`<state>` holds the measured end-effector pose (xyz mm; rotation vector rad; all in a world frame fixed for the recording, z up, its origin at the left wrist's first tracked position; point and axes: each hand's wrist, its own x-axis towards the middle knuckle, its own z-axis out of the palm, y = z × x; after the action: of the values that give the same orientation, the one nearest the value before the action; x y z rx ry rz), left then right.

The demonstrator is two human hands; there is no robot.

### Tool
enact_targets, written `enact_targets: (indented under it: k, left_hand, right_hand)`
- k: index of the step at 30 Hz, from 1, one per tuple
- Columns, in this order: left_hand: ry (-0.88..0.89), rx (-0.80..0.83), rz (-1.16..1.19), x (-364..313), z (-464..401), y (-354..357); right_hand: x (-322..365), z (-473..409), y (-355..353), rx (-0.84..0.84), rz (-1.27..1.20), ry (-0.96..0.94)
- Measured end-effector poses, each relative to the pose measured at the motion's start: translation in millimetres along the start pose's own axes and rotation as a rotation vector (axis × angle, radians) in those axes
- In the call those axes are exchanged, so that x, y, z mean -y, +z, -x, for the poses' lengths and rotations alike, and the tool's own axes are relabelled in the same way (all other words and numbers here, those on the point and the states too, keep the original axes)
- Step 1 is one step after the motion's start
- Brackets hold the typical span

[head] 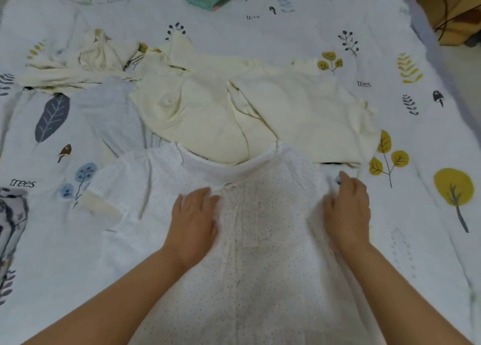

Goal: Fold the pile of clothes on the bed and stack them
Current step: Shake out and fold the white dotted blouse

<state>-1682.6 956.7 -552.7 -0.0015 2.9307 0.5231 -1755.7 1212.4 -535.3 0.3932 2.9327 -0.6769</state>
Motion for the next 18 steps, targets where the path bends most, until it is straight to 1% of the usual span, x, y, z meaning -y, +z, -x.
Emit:
enact_targets:
  k: [1,2,3,4,6,8,10,12,13,14,15,16,17,18]
  left_hand:
    - [0.044,-0.020,0.040,-12,-6,-1]
    - [0.079,-0.028,0.076,-23,-13,-1]
    - [0.100,-0.023,0.107,-34,-19,-1]
    - [0.107,-0.009,0.137,-45,-25,0]
    - [0.097,0.013,0.221,-62,-36,4]
    - [0.069,0.016,0.341,-77,-45,5]
    - [0.001,0.062,0.491,-90,-53,3]
    - [-0.108,0.142,0.700,-101,-59,-1]
    - [-0.179,0.185,0.851,-106,-62,-3]
    - [-0.254,0.230,1.028,-109,-65,-6]
    - [-0.333,0.278,1.195,-111,-68,-8]
    - [-0.407,0.316,1.314,-111,-71,-9]
    - [-0.470,0.327,1.359,-109,-73,-8]
    - [-0.524,0.311,1.332,-106,-75,-6]
  right_hand:
    - [-3,-10,-3,0.060,-0.040,0.087]
    - [-5,-18,-5,0.130,-0.042,0.124]
    - [-7,-24,-6,0.186,-0.011,0.102]
    - [-8,-29,-7,0.205,0.008,0.048]
    - [-9,-34,-9,0.145,-0.057,-0.034]
    - [-6,-31,-13,0.088,-0.208,-0.032]
    - [-4,-23,-17,0.051,-0.274,-0.012]
    - [4,-8,-22,-0.043,-0.184,-0.106]
    - [10,1,-23,-0.071,-0.149,-0.182]
    - [18,11,-24,-0.052,-0.130,-0.263]
    - [24,20,-23,0.011,-0.123,-0.359]
    - [29,29,-21,0.088,-0.122,-0.448]
    - [31,36,-16,0.139,-0.130,-0.510]
    - [29,42,-10,0.144,-0.145,-0.527]
